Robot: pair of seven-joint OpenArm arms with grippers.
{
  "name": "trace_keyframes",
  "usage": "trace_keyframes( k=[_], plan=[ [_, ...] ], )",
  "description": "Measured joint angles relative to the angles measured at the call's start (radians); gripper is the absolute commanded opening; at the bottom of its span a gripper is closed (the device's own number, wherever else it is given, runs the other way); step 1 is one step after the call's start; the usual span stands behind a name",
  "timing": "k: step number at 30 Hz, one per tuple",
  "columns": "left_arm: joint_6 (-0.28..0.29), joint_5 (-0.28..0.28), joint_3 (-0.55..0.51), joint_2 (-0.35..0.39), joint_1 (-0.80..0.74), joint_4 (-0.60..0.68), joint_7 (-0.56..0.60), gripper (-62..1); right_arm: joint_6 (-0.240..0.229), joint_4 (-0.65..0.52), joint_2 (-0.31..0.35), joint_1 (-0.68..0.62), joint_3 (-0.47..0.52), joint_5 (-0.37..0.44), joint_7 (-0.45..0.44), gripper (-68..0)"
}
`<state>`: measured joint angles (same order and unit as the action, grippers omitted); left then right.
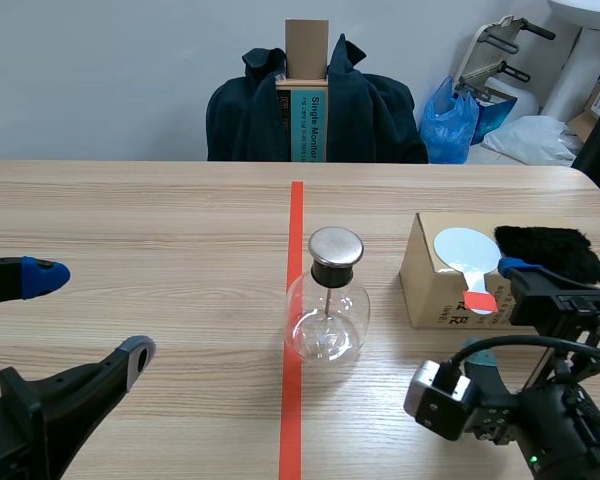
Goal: Do the electroscope experiment.
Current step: 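Pick up the white charging plate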
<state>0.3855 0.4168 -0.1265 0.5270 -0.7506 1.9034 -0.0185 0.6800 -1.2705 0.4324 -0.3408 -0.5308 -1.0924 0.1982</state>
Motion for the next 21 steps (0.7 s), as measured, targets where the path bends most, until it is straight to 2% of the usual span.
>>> trace_keyframes(
  k=[7, 11, 13, 16, 21],
  plan=[
    [0.000, 0.000, 0.000, 0.000, 0.000, 0.000, 0.000, 1.4, -0.002, 0.016, -0.006, 0.053, -0.058, 0.031, 0.066, -0.4],
    [0.000, 0.000, 0.000, 0.000, 0.000, 0.000, 0.000, 1.4, -0.004, 0.016, -0.006, 0.071, -0.066, 0.031, 0.069, -0.5],
    [0.000, 0.000, 0.000, 0.000, 0.000, 0.000, 0.000, 1.4, -0.004, 0.016, -0.006, 0.071, -0.066, 0.031, 0.069, -2.6],
    [0.000, 0.000, 0.000, 0.000, 0.000, 0.000, 0.004, 1.4, -0.005, 0.016, -0.006, 0.071, -0.066, 0.031, 0.069, -11.1],
    [0.000, 0.000, 0.000, 0.000, 0.000, 0.000, 0.004, 1.4, -0.005, 0.016, -0.005, 0.071, -0.066, 0.030, 0.069, -34.8]
  ],
)
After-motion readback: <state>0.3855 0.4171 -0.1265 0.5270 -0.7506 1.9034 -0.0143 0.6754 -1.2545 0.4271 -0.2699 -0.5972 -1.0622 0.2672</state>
